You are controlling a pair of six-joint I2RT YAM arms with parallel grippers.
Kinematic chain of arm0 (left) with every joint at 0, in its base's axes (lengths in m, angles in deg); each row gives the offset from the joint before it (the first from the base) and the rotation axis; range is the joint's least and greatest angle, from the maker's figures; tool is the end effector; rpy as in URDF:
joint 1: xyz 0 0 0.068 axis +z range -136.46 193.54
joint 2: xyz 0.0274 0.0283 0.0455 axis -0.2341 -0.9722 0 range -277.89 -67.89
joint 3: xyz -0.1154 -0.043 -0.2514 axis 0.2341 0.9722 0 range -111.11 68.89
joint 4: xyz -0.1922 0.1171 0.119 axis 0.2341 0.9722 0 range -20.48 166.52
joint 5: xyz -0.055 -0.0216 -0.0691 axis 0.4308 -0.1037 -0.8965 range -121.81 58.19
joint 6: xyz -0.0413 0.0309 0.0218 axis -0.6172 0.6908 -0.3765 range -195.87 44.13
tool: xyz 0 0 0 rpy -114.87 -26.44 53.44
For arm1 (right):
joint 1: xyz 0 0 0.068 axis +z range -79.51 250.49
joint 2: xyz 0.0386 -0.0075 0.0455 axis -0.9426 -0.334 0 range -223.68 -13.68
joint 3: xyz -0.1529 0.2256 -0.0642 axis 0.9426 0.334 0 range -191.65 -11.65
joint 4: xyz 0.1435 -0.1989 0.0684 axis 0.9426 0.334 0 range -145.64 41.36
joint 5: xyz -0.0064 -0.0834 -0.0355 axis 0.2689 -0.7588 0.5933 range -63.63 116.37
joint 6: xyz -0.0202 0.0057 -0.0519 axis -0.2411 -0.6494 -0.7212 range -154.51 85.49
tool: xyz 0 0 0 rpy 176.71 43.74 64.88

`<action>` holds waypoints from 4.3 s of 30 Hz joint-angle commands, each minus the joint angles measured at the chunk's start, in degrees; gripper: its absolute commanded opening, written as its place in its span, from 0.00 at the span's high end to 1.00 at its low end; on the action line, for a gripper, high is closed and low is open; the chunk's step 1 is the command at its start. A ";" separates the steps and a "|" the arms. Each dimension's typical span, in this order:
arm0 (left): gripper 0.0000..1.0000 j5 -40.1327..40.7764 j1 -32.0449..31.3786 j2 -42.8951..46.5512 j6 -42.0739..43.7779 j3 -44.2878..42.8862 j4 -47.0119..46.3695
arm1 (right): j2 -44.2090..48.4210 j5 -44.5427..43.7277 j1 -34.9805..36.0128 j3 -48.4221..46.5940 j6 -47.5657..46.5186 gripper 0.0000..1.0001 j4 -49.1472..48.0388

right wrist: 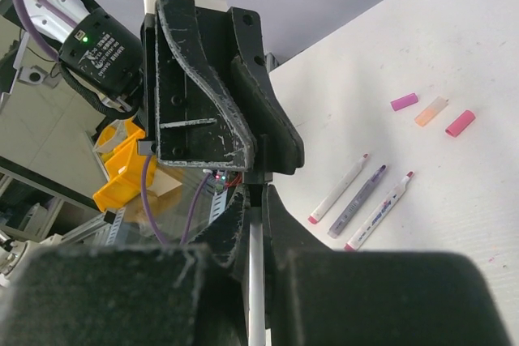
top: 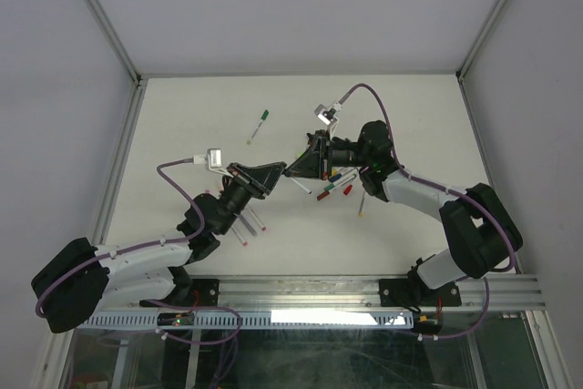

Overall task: Open the pen caps
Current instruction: Open the pen cap from the pen, then place the pen at the center of the board, then place the pen cap at the center of the board.

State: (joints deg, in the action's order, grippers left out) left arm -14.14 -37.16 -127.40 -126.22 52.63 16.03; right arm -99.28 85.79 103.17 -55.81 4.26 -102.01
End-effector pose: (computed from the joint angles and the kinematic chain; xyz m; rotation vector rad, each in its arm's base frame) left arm 0.1394 -0.1516 0.2479 -0.2735 1.4954 -1.2329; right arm 0.2432 0.1955 0.2798 -0.8750 1.5890 1.6938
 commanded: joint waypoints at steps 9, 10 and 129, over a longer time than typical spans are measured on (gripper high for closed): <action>1.00 0.48 -0.03 1.43 2.60 -2.35 0.27 | 0.85 0.96 0.55 -4.96 -2.21 0.86 8.15; 1.00 0.59 0.37 1.94 2.98 -2.37 0.59 | 1.07 0.96 0.97 -5.79 -2.21 0.86 12.18; 1.00 -8.69 31.01 -28.62 12.95 -28.89 62.55 | -6.48 -6.09 3.65 -35.12 -47.78 0.61 73.67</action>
State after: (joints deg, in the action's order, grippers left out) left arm -28.39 -5.42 -153.58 -115.60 27.37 75.17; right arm -108.70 72.37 107.17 -91.24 -41.99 -27.48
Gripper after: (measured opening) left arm 0.133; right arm 0.389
